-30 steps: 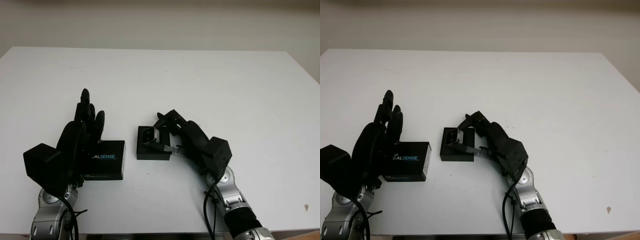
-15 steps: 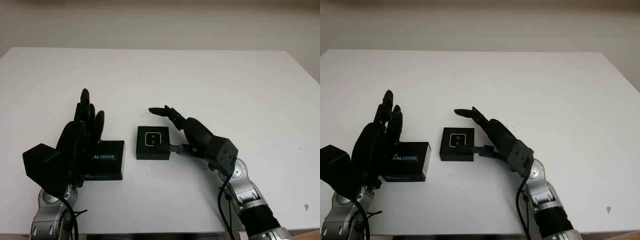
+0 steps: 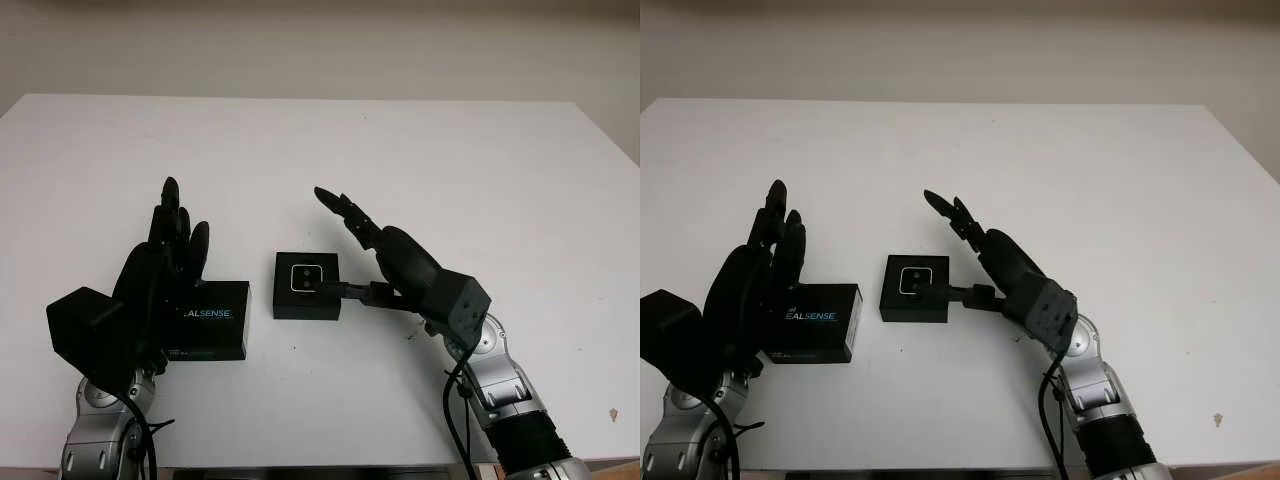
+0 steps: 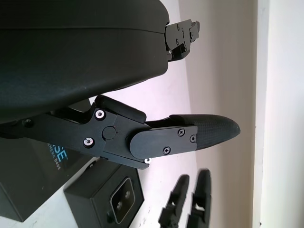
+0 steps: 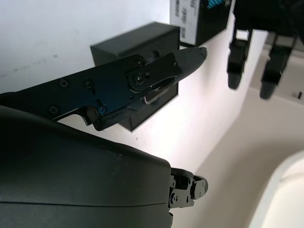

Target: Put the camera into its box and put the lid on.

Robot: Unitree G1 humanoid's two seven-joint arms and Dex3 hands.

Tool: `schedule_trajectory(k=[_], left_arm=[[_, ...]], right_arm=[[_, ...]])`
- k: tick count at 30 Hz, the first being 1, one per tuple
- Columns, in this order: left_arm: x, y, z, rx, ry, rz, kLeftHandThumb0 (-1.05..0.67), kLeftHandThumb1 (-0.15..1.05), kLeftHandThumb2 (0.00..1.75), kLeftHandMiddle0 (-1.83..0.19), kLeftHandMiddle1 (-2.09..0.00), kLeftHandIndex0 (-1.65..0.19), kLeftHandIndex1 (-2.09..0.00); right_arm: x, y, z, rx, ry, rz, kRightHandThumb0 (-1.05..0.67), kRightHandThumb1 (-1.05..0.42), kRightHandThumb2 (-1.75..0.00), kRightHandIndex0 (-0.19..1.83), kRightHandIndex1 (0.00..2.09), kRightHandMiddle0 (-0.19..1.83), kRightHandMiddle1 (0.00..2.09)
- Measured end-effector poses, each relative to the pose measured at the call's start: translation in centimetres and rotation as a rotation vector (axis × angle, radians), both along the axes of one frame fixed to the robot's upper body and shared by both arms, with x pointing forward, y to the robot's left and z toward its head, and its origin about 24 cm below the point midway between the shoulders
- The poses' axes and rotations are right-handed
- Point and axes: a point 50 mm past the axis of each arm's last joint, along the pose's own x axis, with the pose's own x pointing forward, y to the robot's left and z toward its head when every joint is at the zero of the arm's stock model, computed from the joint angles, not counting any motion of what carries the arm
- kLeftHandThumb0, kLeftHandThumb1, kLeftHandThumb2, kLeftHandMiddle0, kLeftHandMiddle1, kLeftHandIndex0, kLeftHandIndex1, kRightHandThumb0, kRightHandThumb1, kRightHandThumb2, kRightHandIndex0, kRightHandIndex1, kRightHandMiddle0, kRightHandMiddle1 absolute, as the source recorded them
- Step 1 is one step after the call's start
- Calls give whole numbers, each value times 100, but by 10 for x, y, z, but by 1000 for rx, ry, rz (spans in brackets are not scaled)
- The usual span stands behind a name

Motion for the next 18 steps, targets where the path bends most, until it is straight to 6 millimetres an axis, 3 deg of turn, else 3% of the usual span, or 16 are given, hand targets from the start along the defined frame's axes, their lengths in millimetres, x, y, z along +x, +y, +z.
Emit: schedule_trajectory(k=[3, 5, 13, 18], left_arm=[[0, 12, 10, 23, -59, 15, -70, 105, 37, 14, -4, 15, -3], [1, 25, 22, 105, -98, 27, -74, 105, 29, 10, -6, 12, -5], [-8, 66, 53, 471, -73, -58, -91, 97, 7, 13, -5, 13, -5], [-17, 81, 65, 644, -7, -151, -93, 90, 3, 10, -7, 14, -5]], right_arm=[[2, -6, 10, 173, 18, -32, -69, -104, -10, -14, 5, -12, 10], [3, -11, 17, 270, 26, -51, -75, -105, -23, -11, 6, -9, 10], [10, -30, 30, 409, 44, -110, -77, -105, -61, -18, 1, -18, 1], [14, -39, 33, 441, 80, -167, -74, -105, -62, -16, 2, -16, 2]])
